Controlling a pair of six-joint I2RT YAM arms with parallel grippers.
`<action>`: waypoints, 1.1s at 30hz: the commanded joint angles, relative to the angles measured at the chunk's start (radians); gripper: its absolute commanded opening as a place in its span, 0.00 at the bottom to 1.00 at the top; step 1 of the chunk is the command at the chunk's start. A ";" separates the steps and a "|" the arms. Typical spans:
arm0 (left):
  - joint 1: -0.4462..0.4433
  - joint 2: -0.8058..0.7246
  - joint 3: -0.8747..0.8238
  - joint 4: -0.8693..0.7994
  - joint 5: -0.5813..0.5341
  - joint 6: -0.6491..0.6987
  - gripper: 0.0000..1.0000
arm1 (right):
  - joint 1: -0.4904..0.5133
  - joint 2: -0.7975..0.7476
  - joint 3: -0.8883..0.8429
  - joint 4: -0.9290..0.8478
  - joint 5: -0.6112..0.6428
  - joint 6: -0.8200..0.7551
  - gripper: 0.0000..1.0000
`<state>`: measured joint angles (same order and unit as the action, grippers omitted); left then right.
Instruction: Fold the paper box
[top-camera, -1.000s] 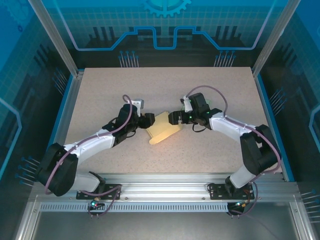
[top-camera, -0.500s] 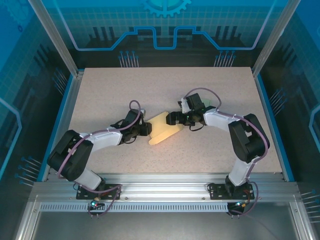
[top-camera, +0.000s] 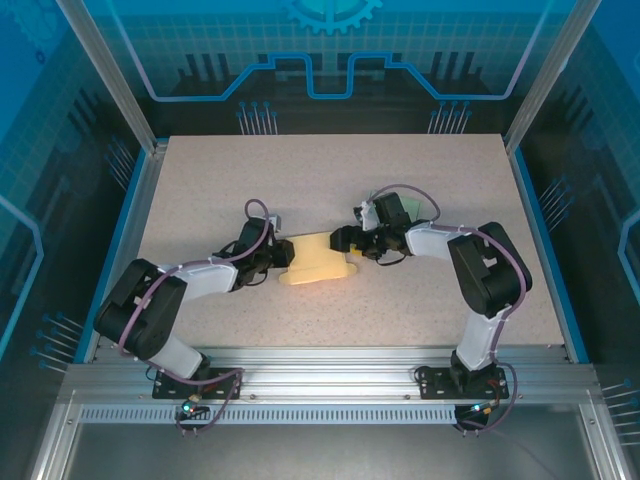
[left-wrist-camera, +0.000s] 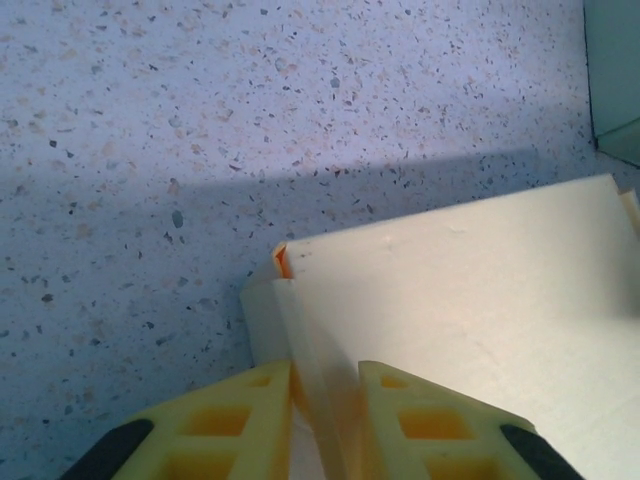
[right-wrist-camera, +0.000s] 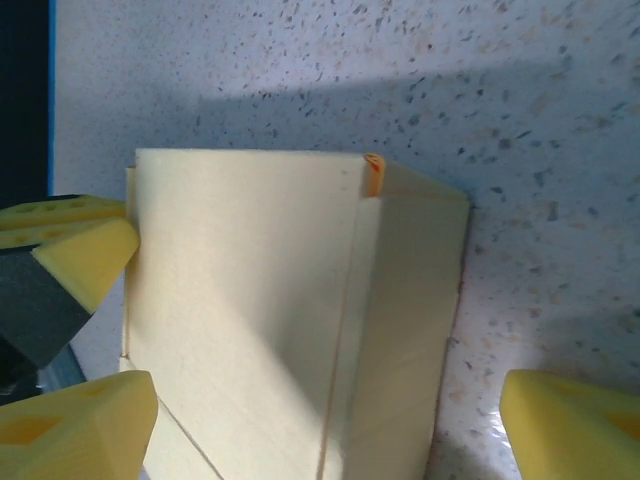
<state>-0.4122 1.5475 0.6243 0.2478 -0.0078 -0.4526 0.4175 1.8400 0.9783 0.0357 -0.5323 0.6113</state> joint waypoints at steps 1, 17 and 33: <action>0.024 0.050 -0.052 -0.075 0.036 -0.036 0.18 | -0.013 0.016 -0.020 0.075 -0.066 0.052 0.89; 0.091 0.116 -0.100 0.087 0.134 -0.150 0.08 | 0.001 0.025 -0.093 0.217 -0.078 0.150 0.86; 0.091 0.116 -0.110 0.182 0.189 -0.184 0.11 | 0.015 -0.007 -0.165 0.430 -0.123 0.253 0.60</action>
<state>-0.3225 1.6299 0.5579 0.5304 0.1497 -0.6205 0.4248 1.8610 0.8299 0.4194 -0.6361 0.8509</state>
